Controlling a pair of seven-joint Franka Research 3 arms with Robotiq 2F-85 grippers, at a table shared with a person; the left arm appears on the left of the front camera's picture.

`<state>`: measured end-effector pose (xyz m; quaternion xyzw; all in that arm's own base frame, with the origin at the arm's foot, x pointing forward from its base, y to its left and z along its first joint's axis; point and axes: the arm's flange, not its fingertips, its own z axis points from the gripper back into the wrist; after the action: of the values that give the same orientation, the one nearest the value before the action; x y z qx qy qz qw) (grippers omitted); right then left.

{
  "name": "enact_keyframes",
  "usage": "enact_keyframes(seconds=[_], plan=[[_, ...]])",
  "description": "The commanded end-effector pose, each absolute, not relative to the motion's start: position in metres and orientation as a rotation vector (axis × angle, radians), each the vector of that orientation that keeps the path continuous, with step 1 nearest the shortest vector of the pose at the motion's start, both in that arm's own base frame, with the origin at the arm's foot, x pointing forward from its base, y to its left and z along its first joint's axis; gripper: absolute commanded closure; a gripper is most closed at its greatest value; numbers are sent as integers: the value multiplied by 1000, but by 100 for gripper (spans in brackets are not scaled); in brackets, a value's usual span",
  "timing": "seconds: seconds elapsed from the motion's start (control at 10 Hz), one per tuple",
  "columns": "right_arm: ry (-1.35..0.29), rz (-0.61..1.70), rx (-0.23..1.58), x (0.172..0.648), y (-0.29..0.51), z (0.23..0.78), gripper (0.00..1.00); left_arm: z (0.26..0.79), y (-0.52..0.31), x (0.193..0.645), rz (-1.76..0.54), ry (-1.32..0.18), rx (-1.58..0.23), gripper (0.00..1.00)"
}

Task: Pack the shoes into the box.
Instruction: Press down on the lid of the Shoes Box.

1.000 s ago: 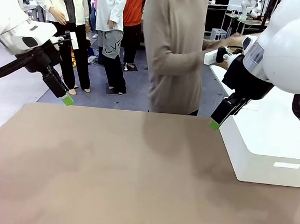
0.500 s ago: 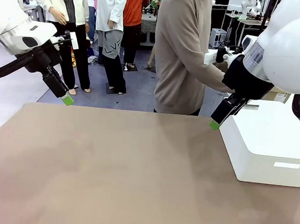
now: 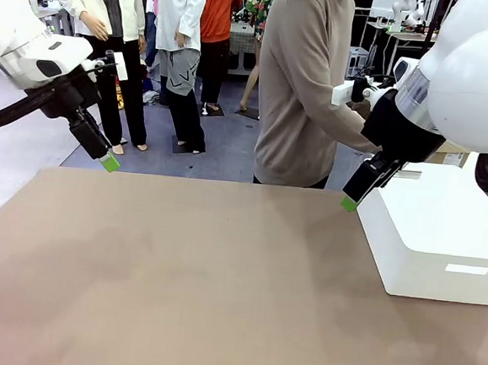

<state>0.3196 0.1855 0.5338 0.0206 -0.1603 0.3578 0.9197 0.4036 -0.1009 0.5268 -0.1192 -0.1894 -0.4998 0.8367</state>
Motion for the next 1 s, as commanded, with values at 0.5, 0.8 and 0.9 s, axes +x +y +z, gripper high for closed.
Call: enact_keyframes(seconds=[0.5,0.8,0.9], plan=[[-325,732,36,321,186,537,0,526,-99,403,-1057,-401,-238,0],[-325,732,36,321,186,537,0,526,-99,403,-1057,-401,-238,0],[-325,732,36,321,186,537,0,526,-99,403,-1057,-401,-238,0]])
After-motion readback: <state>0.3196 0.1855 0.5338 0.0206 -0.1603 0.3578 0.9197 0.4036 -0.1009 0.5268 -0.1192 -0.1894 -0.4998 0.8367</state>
